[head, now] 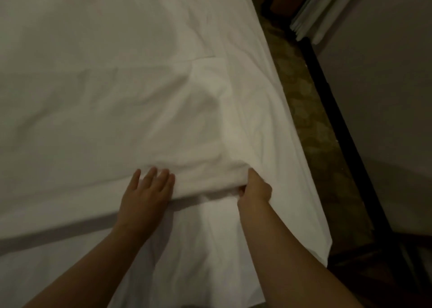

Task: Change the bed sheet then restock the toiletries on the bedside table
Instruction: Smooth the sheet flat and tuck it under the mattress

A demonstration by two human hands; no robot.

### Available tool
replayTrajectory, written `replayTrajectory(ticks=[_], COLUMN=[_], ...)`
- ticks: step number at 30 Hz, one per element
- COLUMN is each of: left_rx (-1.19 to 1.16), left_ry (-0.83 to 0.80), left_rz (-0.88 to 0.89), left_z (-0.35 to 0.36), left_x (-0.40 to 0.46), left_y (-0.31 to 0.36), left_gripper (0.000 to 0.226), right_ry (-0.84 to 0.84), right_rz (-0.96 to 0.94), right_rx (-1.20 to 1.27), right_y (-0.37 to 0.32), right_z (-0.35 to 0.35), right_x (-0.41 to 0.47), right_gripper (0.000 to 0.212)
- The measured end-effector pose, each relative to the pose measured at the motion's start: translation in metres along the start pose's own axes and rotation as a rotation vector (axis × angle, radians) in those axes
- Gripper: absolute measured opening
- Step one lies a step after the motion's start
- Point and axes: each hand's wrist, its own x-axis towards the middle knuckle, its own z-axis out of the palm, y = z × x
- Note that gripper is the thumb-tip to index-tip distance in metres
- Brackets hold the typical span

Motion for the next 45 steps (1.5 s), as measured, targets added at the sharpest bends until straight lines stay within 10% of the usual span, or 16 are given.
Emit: replayTrajectory(ticks=[15,19,22,24,27,32,38,42,45], left_rx=[-0.089,-0.010,0.060,0.102,0.174,0.167,-0.154,-0.383,-0.398], left_ry=[0.094,0.008,-0.109,-0.225,-0.306,-0.212,-0.285,-0.450,-0.661], left_rz=[-0.033,-0.177,-0.308,-0.382,-0.459,-0.487,-0.501,-0.596,-0.519], left_z=[-0.014,-0.013,-0.025,-0.038,-0.051,-0.061,-0.086,-0.133,-0.121], left_x=[-0.020,-0.058,-0.104,-0.132,-0.163,-0.187,-0.191,-0.219,-0.226], left_y=[0.040,-0.008,-0.069,-0.105,-0.145,-0.183,-0.180,-0.191,-0.204], left_gripper=[0.051,0.056,0.060,0.061,0.060,0.042,0.072,0.038,0.105], right_ry=[0.103,0.095,-0.267,-0.449,-0.472,-0.319,-0.371,-0.424,-0.589], right_rz=[-0.225,-0.802,-1.581,-1.757,-1.675,-1.810,-1.749,-1.608,-1.483], right_rx=[-0.151,-0.673,-1.214,-1.511,-1.704,-1.624,-1.566,-1.702,-1.865], right_y=[0.000,0.009,0.039,0.057,0.052,0.024,0.005,0.011,0.013], right_z=[-0.041,-0.050,-0.046,-0.034,-0.011,-0.006,-0.023,-0.062,-0.083], right_x=[0.011,0.005,-0.006,-0.009,-0.013,-0.010,-0.041,-0.059,-0.079], right_gripper=[0.027,0.047,0.058,0.077,0.103,0.067,0.067,0.046,0.020])
